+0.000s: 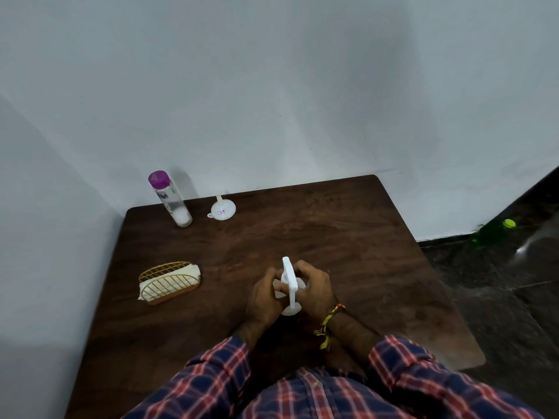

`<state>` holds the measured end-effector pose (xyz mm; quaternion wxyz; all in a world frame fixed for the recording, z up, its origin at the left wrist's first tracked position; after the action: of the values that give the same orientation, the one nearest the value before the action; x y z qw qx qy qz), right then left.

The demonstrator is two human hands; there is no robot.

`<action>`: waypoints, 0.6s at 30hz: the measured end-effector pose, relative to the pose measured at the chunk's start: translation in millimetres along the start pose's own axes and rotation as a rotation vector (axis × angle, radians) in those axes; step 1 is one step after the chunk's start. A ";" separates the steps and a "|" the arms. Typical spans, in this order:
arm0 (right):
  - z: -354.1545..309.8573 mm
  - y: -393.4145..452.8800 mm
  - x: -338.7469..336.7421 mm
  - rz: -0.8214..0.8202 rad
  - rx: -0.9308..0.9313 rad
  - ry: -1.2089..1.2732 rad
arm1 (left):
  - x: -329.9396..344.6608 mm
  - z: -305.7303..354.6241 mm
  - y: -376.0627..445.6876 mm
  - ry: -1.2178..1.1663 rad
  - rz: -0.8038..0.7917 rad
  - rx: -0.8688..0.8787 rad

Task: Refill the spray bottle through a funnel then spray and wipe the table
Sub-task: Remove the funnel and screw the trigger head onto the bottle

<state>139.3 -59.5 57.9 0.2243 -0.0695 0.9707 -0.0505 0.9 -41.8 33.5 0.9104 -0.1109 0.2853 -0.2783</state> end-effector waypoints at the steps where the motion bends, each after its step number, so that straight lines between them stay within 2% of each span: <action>1: 0.3 -1.4 -0.4 -0.009 0.001 0.004 | 2.9 -0.3 -0.7 -0.042 -0.043 0.045; 4: 1.1 -3.4 0.0 -0.007 -0.005 -0.024 | 4.5 3.9 -6.8 -0.050 -0.082 0.093; 8: 1.8 -5.2 0.2 0.046 0.032 -0.060 | 0.4 12.3 -9.4 0.079 0.047 0.030; 12: 4.2 -12.2 -3.5 0.050 0.034 -0.049 | 6.8 9.9 -13.6 -0.110 -0.054 0.083; 14: 3.8 -14.7 -3.4 0.030 0.027 -0.060 | 10.8 10.4 -15.9 -0.123 -0.080 0.042; 16: 5.3 -15.3 -2.4 0.011 0.023 -0.081 | 12.1 8.7 -15.1 -0.088 -0.043 -0.045; 18: 8.4 -15.7 -0.9 -0.049 -0.009 -0.096 | 10.9 7.4 -15.4 -0.074 0.010 -0.033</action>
<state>145.6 -75.4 52.8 0.2688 -0.0967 0.9571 -0.0484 5.8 -60.3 40.2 0.9198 -0.1347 0.2565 -0.2648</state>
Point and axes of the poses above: each hand's wrist, its own y-axis towards the middle knuckle, its own x-axis out of the palm, z = x × y, the point moved 4 cm from there along y, towards the middle knuckle, and after that the axes turned 15 degrees about -z, right-handed, at the moved point
